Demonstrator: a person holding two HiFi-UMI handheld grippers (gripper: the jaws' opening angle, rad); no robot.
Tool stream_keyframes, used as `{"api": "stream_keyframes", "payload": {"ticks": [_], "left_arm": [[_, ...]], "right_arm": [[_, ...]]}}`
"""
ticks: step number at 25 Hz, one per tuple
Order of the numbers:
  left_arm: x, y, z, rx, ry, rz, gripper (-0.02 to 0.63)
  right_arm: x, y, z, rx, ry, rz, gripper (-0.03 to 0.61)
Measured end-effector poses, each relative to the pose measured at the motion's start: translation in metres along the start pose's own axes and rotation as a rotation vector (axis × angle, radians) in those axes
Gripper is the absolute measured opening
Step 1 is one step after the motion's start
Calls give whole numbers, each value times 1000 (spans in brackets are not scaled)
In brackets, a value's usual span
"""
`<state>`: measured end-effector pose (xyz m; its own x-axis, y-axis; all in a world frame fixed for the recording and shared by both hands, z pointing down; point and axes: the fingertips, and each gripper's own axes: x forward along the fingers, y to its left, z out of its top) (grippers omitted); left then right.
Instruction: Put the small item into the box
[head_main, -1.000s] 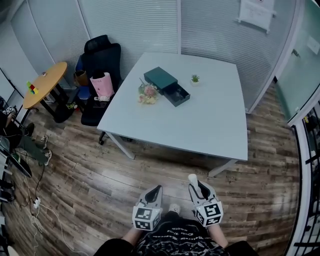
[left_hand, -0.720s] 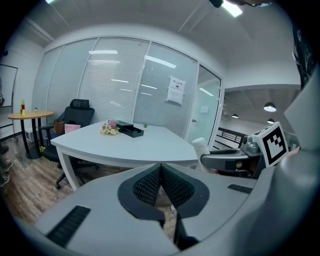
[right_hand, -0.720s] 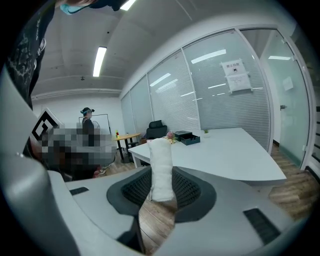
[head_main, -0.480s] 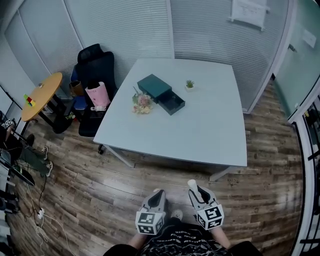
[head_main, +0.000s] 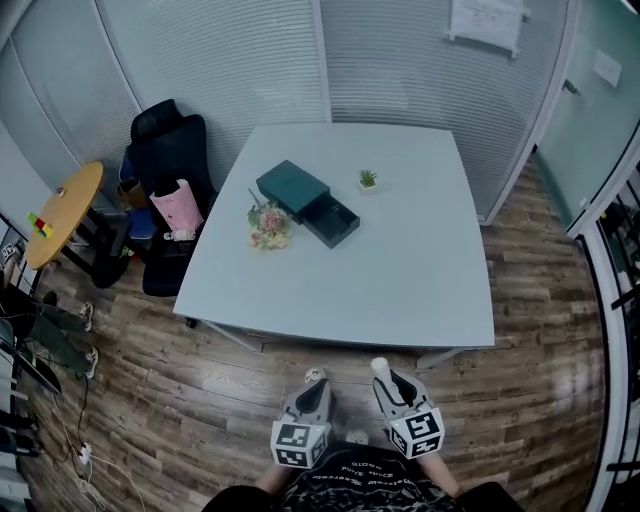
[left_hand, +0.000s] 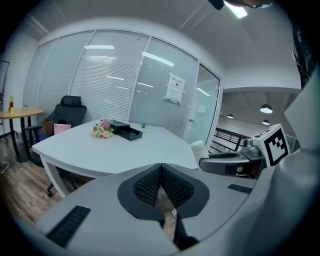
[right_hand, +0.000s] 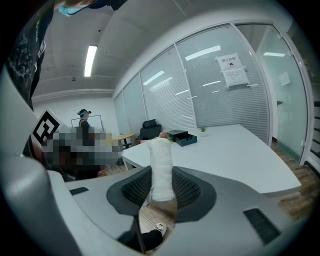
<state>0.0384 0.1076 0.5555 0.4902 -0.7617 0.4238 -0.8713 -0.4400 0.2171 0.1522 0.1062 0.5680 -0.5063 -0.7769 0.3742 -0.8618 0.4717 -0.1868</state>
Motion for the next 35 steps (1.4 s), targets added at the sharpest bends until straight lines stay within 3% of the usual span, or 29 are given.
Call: {"api": "stream_keyframes", "payload": {"ticks": [8, 20, 29, 35], "left_arm": [[64, 63, 50, 23, 0, -66, 18], [130, 125, 116, 105, -14, -220, 18], [150, 173, 131, 78, -14, -222, 18], [162, 187, 134, 64, -4, -185, 18]], "right_arm": [[67, -16, 35, 1, 0, -70, 133], [154, -27, 89, 23, -30, -188, 133], [207, -28, 115, 2, -33, -203, 133], [221, -52, 150, 52, -93, -177, 133]]}}
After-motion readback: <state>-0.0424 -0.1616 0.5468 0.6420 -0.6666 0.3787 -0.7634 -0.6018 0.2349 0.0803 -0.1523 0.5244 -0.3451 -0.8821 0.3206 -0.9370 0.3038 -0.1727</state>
